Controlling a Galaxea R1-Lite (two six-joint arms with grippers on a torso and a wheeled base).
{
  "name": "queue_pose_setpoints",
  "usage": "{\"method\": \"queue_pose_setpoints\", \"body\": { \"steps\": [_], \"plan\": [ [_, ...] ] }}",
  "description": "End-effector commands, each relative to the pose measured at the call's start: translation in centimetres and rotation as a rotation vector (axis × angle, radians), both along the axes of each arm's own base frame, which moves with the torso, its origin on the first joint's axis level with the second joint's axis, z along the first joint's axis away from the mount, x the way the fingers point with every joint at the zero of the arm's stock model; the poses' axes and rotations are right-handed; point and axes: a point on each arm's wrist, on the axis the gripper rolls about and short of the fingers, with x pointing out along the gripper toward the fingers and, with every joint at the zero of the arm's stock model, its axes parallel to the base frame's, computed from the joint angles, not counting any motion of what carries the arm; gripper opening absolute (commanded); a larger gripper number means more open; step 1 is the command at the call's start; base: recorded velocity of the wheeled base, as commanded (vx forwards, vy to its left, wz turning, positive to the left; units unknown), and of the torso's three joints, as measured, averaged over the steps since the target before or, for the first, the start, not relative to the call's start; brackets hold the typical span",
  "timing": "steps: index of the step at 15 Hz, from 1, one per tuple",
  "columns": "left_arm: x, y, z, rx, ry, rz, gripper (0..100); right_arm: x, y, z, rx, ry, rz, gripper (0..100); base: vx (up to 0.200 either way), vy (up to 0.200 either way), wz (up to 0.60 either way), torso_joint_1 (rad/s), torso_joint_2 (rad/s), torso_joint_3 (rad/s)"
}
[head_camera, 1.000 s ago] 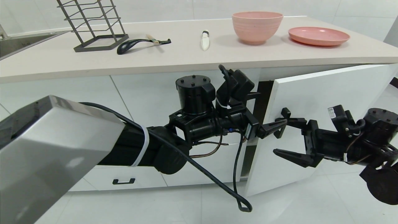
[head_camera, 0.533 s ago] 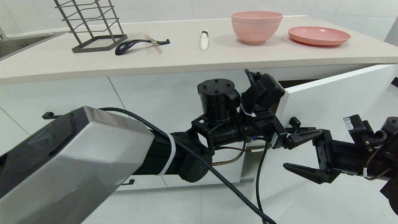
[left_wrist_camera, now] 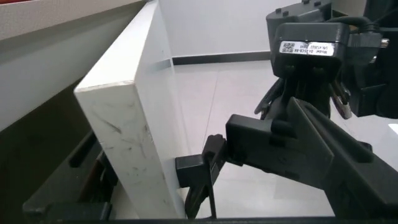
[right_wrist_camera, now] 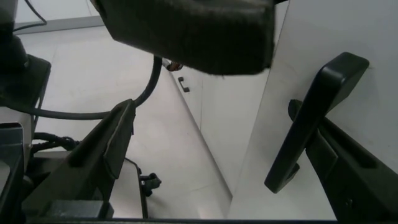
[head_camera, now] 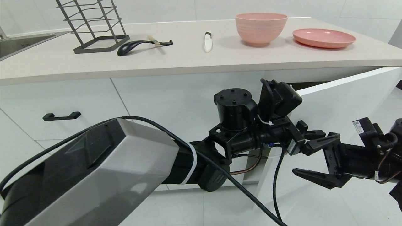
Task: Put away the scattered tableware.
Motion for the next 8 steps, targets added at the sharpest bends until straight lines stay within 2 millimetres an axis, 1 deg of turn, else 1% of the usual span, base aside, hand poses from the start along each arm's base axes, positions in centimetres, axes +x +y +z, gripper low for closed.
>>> {"method": "queue_pose_setpoints", "body": {
  "steps": [1,3,6,8],
  "plan": [
    [-0.2,-0.3,-0.3,0.008,0.004,-0.018,100,1.0,-1.7,-1.2,-0.004,0.041,-0.092,100,0.000,0.000,0.00,0.000,0.00,0.000],
    [-0.9,-0.7,-0.4,0.006,0.026,-0.036,100,1.8,-2.1,-2.1,-0.007,0.072,-0.110,100,0.000,0.000,0.00,0.000,0.00,0.000],
    [-1.1,-0.9,-0.4,0.005,0.029,-0.043,100,2.8,-2.2,-2.2,-0.005,0.059,-0.117,100,0.000,0.000,0.00,0.000,0.00,0.000],
    [-1.1,-0.9,-0.4,0.002,0.027,-0.043,100,2.8,-2.2,-2.2,-0.005,0.059,-0.117,100,0.000,0.000,0.00,0.000,0.00,0.000]
  ]
}}
